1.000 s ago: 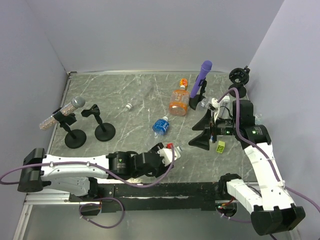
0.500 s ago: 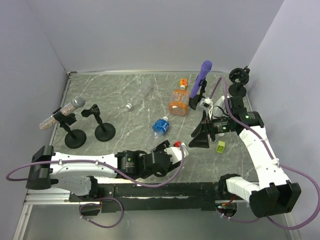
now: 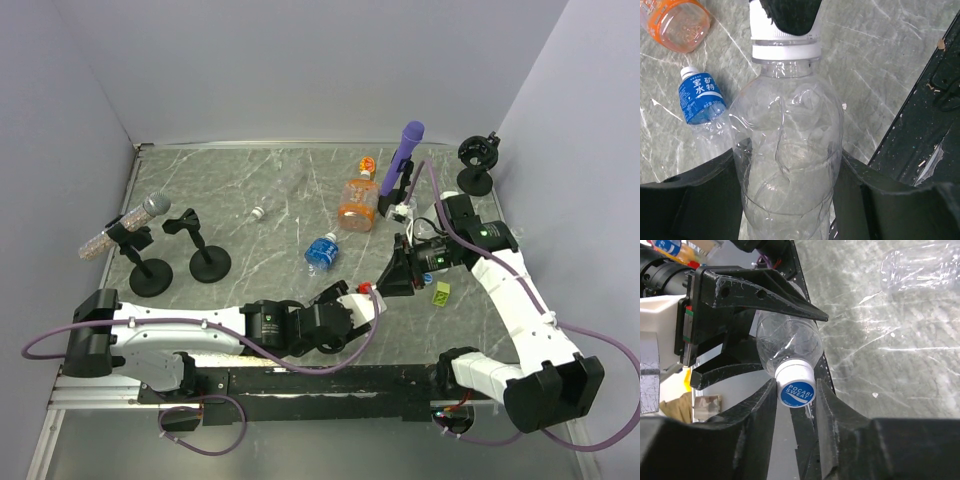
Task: Unscrew the bottle caps
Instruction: Unscrew the bottle cap from the plastic bottle.
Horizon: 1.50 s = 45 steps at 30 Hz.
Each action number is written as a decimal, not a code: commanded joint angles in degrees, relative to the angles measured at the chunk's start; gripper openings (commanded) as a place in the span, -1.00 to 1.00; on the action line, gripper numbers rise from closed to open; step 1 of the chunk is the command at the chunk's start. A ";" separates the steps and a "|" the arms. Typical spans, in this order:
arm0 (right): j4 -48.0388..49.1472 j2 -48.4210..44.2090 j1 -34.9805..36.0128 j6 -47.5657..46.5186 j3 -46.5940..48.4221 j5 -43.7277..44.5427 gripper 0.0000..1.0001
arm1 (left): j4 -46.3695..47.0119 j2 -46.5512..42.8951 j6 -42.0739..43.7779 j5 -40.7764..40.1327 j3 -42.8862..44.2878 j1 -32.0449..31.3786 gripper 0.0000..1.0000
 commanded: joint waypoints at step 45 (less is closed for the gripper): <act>4.87 -1.09 0.39 18.54 3.01 7.42 0.91 | 11.62 -6.78 3.17 0.37 -7.29 3.83 -0.64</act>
